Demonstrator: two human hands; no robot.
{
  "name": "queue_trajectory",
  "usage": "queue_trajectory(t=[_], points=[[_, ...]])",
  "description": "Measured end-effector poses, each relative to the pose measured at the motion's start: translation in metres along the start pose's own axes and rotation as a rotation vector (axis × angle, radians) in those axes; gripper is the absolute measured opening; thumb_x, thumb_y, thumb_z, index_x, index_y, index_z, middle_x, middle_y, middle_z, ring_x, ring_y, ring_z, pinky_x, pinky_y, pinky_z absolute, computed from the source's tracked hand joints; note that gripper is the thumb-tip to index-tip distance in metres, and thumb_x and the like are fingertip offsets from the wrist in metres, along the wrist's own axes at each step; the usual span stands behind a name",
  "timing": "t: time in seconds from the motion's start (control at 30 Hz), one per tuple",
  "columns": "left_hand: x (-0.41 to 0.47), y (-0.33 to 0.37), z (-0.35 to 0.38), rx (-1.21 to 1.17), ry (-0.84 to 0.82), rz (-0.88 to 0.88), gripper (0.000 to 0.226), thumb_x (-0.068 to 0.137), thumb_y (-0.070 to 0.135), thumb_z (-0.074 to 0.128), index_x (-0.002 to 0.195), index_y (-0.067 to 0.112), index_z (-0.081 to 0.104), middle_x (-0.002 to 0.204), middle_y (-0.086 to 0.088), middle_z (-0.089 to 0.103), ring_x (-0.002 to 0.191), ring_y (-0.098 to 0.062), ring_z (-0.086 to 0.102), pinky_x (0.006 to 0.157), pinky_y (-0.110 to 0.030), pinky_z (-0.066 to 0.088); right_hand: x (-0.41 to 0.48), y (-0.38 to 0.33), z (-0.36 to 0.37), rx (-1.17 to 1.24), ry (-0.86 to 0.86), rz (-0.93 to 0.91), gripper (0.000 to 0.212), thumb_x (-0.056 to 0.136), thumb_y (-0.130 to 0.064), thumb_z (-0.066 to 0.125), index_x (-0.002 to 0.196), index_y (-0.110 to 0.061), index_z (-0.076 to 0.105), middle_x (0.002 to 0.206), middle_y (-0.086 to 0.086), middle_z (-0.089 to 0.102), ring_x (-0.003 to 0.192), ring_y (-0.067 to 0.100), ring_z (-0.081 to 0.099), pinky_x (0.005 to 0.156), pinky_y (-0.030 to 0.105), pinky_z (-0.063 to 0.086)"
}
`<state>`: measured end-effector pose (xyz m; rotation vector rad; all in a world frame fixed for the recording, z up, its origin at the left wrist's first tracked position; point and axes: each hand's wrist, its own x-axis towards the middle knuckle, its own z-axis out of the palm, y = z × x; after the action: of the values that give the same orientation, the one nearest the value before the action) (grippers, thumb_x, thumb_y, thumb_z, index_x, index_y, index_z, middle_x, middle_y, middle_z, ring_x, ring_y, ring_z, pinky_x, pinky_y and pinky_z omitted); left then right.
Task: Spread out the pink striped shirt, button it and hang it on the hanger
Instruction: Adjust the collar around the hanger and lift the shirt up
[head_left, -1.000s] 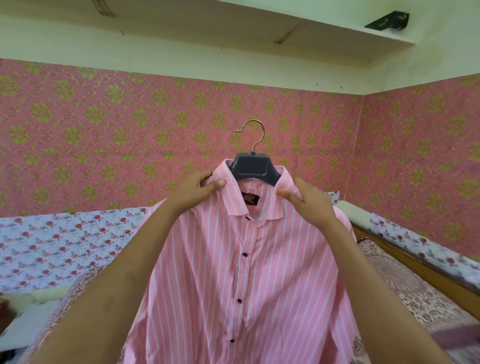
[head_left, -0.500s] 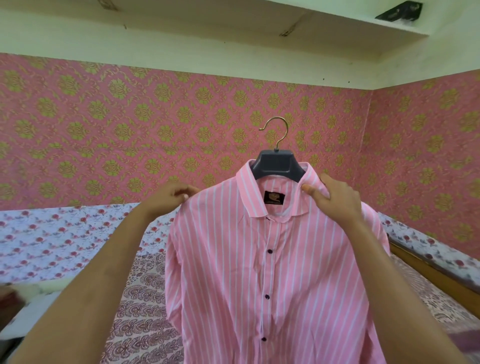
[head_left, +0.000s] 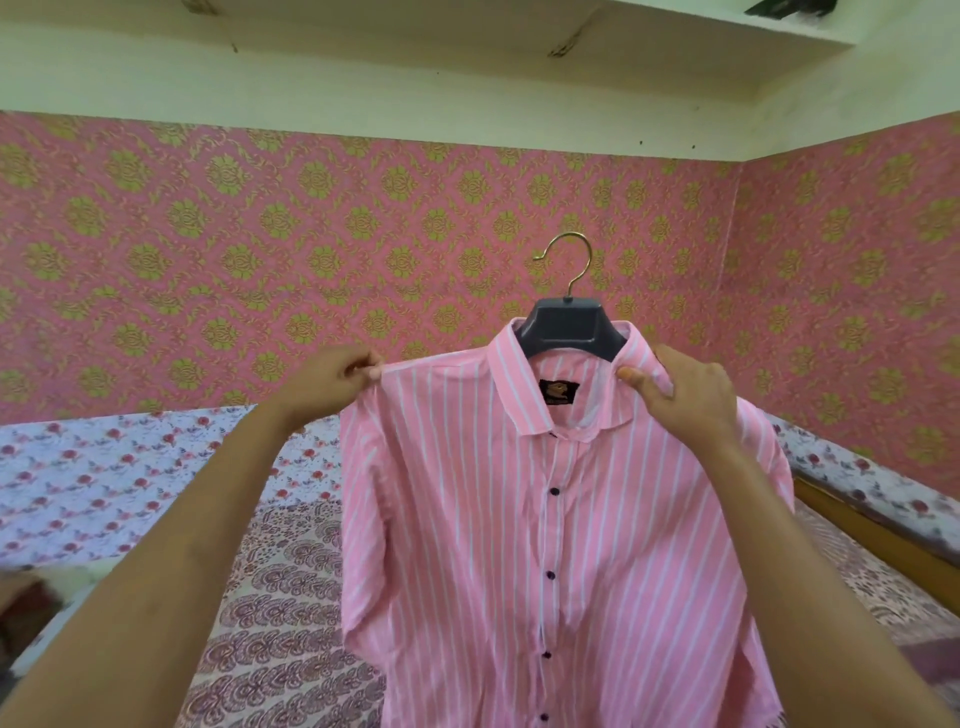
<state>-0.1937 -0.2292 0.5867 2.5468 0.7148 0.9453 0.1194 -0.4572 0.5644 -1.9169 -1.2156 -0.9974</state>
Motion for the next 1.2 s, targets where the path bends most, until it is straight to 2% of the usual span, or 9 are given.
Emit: queue_trajectory(t=[0.13,0.27,0.5,0.6,0.77,0.83,0.97,1.07,1.2], points=[[-0.008,-0.01,0.001,0.24,-0.143,-0.086,0.007,0.092,0.012,0.049,0.095,0.012,0.055,0.09,0.002,0.053,0.091,-0.02,0.049,0.071,-0.027,0.032,-0.004,-0.013,-0.002,0.019,0.0,-0.008,0.065,0.08,-0.068,0.031,0.098,-0.012,0.059,0.071,0.012,0.064,0.068,0.038,0.061,0.059,0.036,0.038],[-0.03,-0.025,0.009,-0.154,-0.258,-0.245,0.029,0.088,0.012,0.058,0.116,0.015,0.052,0.111,0.003,0.056,0.107,-0.014,0.05,0.086,-0.031,0.036,-0.006,-0.009,-0.008,0.022,0.005,0.024,0.069,0.075,-0.072,0.026,0.099,-0.015,0.058,0.074,0.012,0.064,0.074,0.038,0.062,0.06,0.034,0.034],[-0.029,-0.044,0.021,-0.032,-0.016,-0.23,0.004,0.085,0.008,0.061,0.084,0.01,0.065,0.085,-0.012,0.067,0.082,-0.032,0.062,0.076,-0.041,0.049,-0.006,-0.013,-0.016,0.049,-0.028,0.006,0.072,0.072,-0.074,0.024,0.101,-0.017,0.057,0.076,0.011,0.064,0.077,0.039,0.061,0.062,0.035,0.032],[-0.029,-0.049,0.009,0.095,0.114,-0.271,0.009,0.088,0.014,0.059,0.089,0.012,0.067,0.084,-0.002,0.061,0.07,-0.019,0.052,0.066,-0.031,0.041,-0.008,-0.011,-0.015,0.041,-0.05,-0.017,0.075,0.071,-0.075,0.024,0.103,-0.016,0.058,0.075,0.013,0.064,0.077,0.04,0.061,0.062,0.036,0.035],[-0.032,-0.048,0.002,0.097,-0.389,-0.339,0.019,0.08,-0.005,0.062,0.075,0.013,0.068,0.08,-0.004,0.067,0.08,-0.019,0.06,0.084,-0.037,0.049,-0.015,-0.019,-0.015,0.053,-0.076,-0.017,0.072,0.075,-0.073,0.028,0.121,-0.024,0.055,0.082,0.014,0.068,0.082,0.041,0.062,0.064,0.039,0.041],[-0.034,-0.051,0.004,0.128,-0.432,-0.419,0.017,0.079,-0.004,0.064,0.075,0.011,0.069,0.088,-0.008,0.07,0.088,-0.021,0.063,0.093,-0.039,0.048,-0.018,-0.022,-0.016,0.063,-0.08,-0.024,0.069,0.076,-0.07,0.032,0.125,-0.026,0.054,0.084,0.014,0.068,0.082,0.04,0.062,0.062,0.037,0.037],[-0.035,-0.043,0.004,0.378,-0.345,-0.396,0.033,0.08,0.001,0.064,0.112,0.008,0.064,0.123,-0.009,0.061,0.106,-0.025,0.06,0.089,-0.035,0.048,-0.019,-0.024,-0.015,0.079,-0.093,-0.016,0.076,0.071,-0.075,0.025,0.119,-0.025,0.057,0.082,0.01,0.068,0.082,0.038,0.062,0.061,0.035,0.036],[-0.031,-0.016,-0.001,-0.041,-0.128,-0.262,0.031,0.088,0.012,0.058,0.118,0.017,0.06,0.123,-0.002,0.058,0.111,-0.023,0.056,0.089,-0.036,0.043,-0.017,-0.026,-0.015,0.085,-0.082,-0.021,0.077,0.071,-0.076,0.024,0.11,-0.021,0.06,0.08,0.01,0.067,0.081,0.038,0.062,0.063,0.038,0.04],[-0.021,0.027,0.01,-0.332,-0.26,-0.06,0.047,0.071,0.049,0.07,0.115,0.041,0.054,0.118,0.015,0.056,0.104,0.002,0.052,0.09,-0.022,0.037,-0.017,-0.039,-0.019,0.095,-0.062,-0.03,0.074,0.07,-0.075,0.025,0.107,-0.021,0.059,0.08,0.009,0.067,0.081,0.036,0.062,0.059,0.033,0.035]])
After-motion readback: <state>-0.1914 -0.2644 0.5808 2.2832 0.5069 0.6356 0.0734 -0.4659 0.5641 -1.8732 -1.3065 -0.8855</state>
